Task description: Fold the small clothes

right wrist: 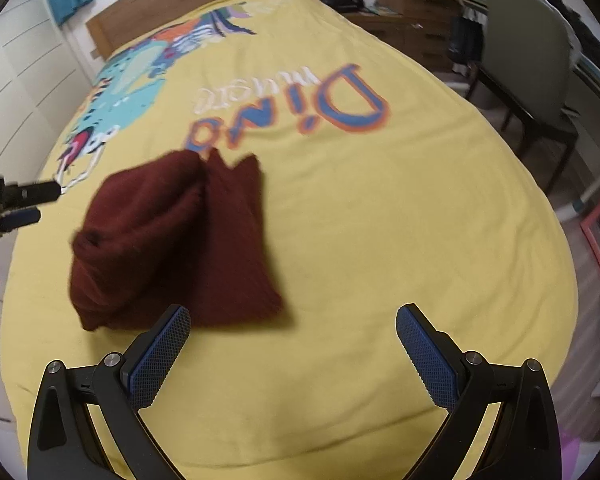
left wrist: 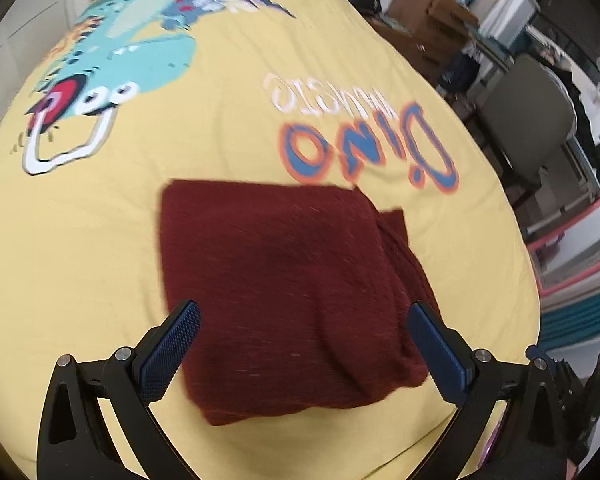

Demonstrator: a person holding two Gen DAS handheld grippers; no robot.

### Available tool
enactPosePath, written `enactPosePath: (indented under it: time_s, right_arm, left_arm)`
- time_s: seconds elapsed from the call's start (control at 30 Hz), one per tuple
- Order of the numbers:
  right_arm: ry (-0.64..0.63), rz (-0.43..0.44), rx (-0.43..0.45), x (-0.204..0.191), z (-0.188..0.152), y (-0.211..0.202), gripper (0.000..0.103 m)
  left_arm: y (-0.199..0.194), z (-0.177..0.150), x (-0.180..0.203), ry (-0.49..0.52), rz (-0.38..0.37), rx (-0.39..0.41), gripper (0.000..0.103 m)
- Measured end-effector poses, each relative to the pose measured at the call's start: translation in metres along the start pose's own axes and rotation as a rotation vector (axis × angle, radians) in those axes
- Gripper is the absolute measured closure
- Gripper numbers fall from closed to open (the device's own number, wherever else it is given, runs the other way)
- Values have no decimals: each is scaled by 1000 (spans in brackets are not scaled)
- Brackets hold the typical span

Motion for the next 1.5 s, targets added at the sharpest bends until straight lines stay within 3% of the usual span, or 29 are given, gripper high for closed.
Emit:
enactPosePath:
  time_s: [0.3,0.37,0.43,0.6,0.77,0.87,0.93,1.23,1.5]
  right_arm:
    - [-118,95,-145,-87,59,57,3]
    - [-106,129,-201,-100,67,81,17]
    - [-80,155,-258,-107,68,105,24]
    - [-67,192,-368,-121,55,148,26]
    - [-57,183,-435,-119,37,170,59]
    - [-52,183,-421,-106,35,167,76]
    - [-36,195,-386,-95,38,157,79]
    - [-92,125,-265,-63,65,102,81]
    - [-94,26,-330,-13,27,122,79]
  left_arm:
    - [10,-29,-74,-65,59,-29,1]
    - [16,-39,-85,-74,66,-39,1]
    - [22,-50,-94,-80,66,-53,1]
    - [29,-69,-110,-89,55,-69,1]
    - [36,-79,-117,-87,53,-80,1]
    - [39,-81,-118,-104,35,-91,1]
    - [40,-82,-119,-94,44,-87,1]
    - [36,-78,-109,-68,46,-74,1]
    - [37,-72,-85,-36,35,-75,1]
Point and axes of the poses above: each gripper's, at about its wrist camera, not at the fingertips, and y roughly the way its jaws point, x to its right, z to its top, the point moved 9 cm from there along y, roughly the way its jaws point, and after that the axes turned 13 degrees about z, right-handed, at the moved point
